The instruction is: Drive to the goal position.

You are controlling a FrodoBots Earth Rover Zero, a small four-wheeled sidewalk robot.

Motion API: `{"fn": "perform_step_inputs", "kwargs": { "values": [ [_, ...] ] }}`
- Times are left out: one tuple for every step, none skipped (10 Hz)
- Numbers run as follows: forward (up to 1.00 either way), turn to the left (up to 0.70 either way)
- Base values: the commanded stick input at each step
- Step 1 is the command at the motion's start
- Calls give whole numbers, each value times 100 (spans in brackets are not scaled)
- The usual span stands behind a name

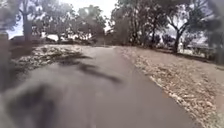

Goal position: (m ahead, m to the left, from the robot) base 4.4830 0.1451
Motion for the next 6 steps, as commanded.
{"fn": "perform_step_inputs", "kwargs": {
  "values": [
    [70,-12],
    [70,-17],
    [70,-23],
    [70,-28],
    [70,-34],
    [70,0]
  ]
}}
